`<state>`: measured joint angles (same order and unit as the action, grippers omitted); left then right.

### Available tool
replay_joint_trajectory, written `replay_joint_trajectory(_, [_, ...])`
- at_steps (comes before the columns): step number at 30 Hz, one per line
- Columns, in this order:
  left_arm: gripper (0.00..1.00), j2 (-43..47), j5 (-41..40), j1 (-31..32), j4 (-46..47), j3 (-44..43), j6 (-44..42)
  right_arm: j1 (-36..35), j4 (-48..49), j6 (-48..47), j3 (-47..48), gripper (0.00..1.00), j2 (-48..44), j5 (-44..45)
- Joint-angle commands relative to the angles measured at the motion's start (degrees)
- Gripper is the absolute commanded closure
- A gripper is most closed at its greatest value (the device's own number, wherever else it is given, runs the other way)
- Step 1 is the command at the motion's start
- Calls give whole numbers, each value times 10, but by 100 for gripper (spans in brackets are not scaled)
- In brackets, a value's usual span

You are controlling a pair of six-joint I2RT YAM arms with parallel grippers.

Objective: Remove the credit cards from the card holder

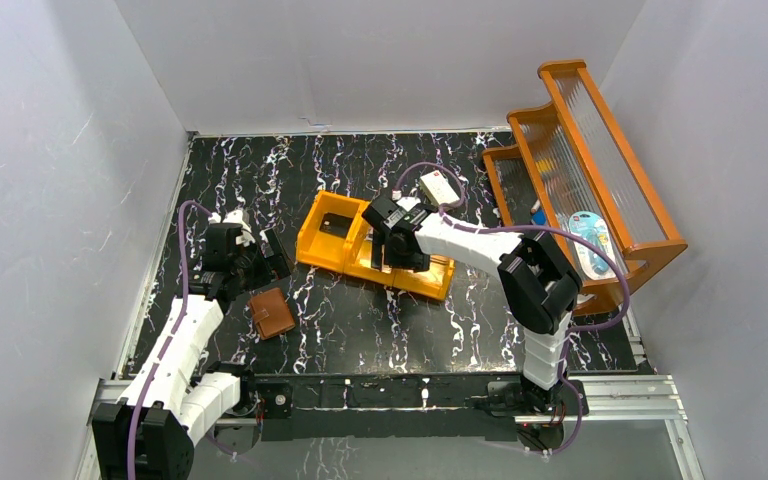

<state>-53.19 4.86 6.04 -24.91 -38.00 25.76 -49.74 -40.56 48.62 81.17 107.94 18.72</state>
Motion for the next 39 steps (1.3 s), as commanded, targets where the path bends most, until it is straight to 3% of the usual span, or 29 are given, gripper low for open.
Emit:
replay_joint_trajectory(1, [2, -1, -11, -4, -10, -16, 0, -6, 31, -31, -21, 17, -16, -7])
replay_joint_trajectory(9, [1, -3, -12, -4, -10, -16, 0, -6, 30, -97, -21, 19, -12, 11])
replay_joint_trajectory(19, [2, -4, -14, -4, -11, -16, 0, -5, 90, -268, -26, 28, -22, -25])
replay_joint_trajectory(32, [2, -8, -15, -4, -12, -16, 1, 1, 122, -467, -22, 33, -11, -53])
replay_joint_trajectory(39, [2, -12, -17, -4, -13, -17, 0, 41, 103, -420, 15, 31, 12, -57])
